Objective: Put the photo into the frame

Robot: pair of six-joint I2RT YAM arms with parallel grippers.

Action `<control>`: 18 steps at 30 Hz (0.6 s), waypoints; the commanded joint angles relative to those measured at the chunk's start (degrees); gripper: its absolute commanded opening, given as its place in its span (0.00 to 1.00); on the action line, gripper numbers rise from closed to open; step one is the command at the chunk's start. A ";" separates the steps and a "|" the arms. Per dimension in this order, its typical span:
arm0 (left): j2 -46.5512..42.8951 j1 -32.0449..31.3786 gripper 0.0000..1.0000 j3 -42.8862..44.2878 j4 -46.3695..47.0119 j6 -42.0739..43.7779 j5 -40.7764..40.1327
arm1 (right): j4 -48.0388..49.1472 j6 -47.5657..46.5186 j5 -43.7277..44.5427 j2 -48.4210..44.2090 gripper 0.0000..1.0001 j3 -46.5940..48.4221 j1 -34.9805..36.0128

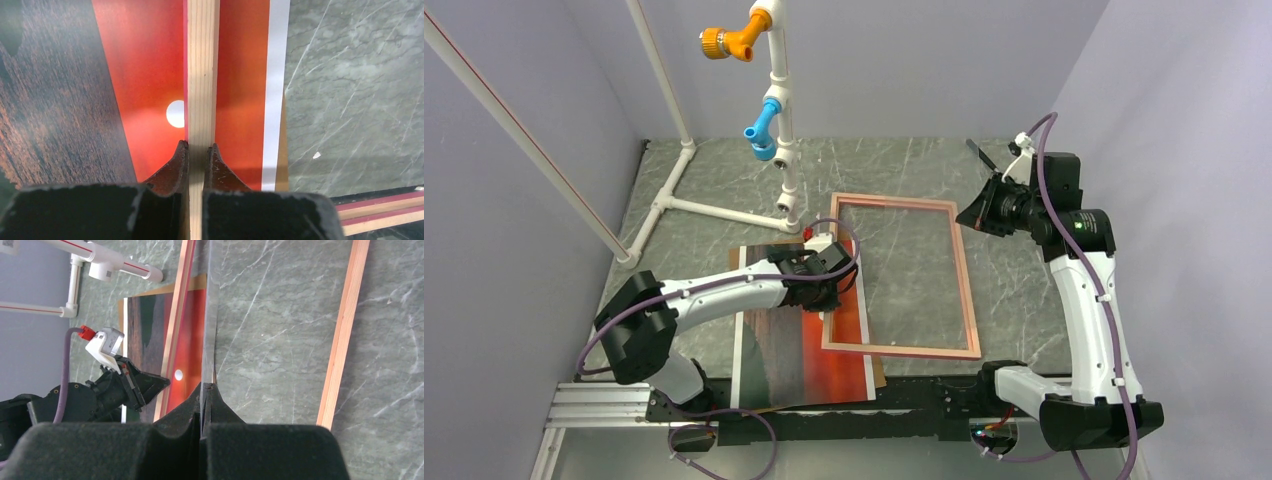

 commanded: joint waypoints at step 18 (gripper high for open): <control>-4.30 -2.98 0.80 -2.00 7.21 1.57 1.12 | 6.60 -0.76 -4.39 -2.18 0.00 -2.53 -0.27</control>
